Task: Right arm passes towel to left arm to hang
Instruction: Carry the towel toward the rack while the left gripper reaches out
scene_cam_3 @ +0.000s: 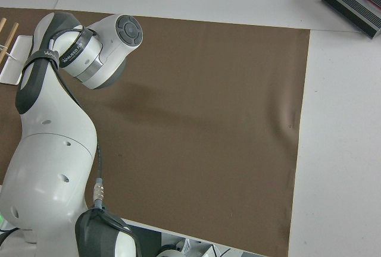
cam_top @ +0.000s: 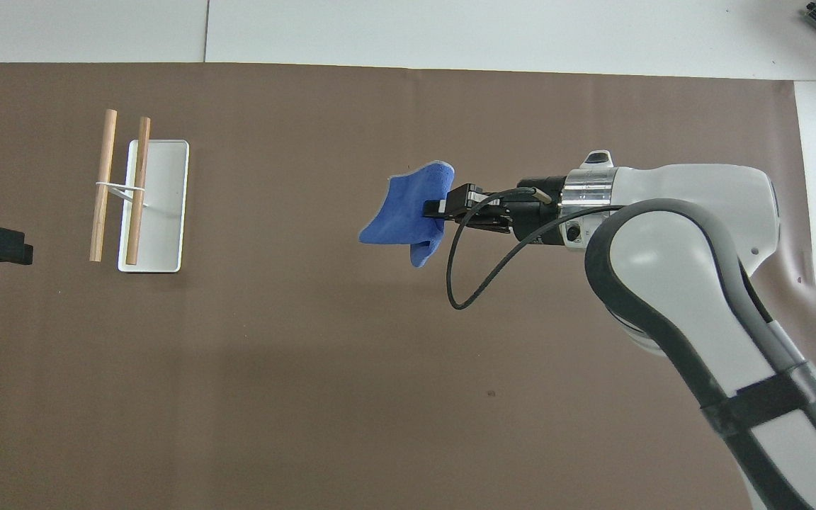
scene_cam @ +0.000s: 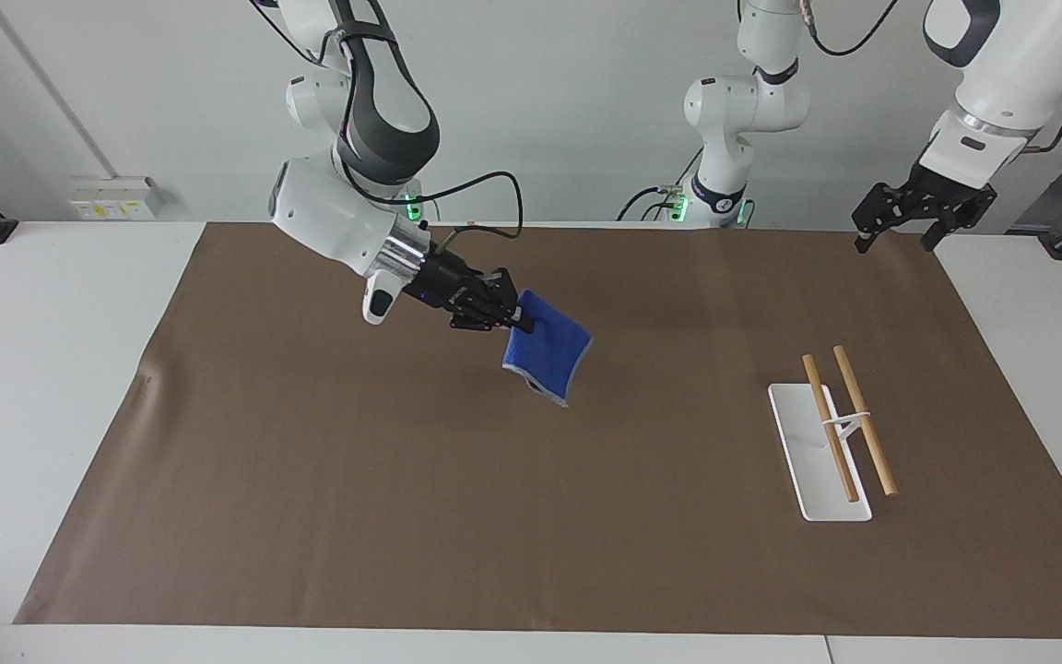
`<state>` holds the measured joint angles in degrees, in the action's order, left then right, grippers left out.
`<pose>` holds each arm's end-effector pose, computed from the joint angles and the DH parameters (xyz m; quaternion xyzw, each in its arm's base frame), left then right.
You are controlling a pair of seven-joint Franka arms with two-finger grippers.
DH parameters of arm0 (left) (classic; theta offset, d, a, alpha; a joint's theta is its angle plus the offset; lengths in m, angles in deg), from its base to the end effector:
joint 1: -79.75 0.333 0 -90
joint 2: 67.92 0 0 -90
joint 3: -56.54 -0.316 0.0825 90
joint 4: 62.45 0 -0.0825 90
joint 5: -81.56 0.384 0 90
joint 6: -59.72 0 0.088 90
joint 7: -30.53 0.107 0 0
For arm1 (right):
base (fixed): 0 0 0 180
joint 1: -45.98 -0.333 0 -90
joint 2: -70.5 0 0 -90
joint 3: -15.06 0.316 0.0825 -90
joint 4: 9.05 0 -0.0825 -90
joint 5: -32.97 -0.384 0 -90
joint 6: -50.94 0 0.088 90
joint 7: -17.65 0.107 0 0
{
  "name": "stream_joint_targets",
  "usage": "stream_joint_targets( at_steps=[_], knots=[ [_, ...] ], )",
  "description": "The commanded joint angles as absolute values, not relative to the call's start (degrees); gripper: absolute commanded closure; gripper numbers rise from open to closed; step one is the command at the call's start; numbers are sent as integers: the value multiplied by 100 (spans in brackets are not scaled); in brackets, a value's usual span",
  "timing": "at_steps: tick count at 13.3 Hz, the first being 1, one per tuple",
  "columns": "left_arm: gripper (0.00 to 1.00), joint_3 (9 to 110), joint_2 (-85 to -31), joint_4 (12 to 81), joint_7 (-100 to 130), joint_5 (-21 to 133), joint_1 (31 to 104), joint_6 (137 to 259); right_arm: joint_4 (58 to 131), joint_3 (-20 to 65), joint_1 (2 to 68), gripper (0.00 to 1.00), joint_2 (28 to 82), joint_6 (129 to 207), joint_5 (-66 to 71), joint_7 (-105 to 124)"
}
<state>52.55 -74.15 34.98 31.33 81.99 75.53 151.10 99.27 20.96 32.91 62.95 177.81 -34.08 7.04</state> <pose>0.5218 0.0007 0.6237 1.0000 -0.0093 0.0014 0.0000 0.5776 0.2279 0.4727 -0.8726 0.0677 -0.0435 0.4817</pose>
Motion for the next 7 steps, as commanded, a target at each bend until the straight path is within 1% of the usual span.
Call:
stream_joint_targets(
  at_steps=[1,3,5,7],
  knots=[
    [0,5276,-7617,3782,3106,7965,7518,15260,9931,2358,3350,100,6338,17794,-4180,526],
    [0,5329,-7801,4247,3098,7779,7474,15743,9976,2367,3350,100,6373,17794,-4663,395],
    [0,5364,-8021,4704,3045,7158,7465,16095,10011,2367,3254,100,6382,17794,-5173,123],
    [0,5390,-8092,4934,2590,6760,7465,16351,10081,2367,3078,100,6364,17916,-5289,25]
  ],
)
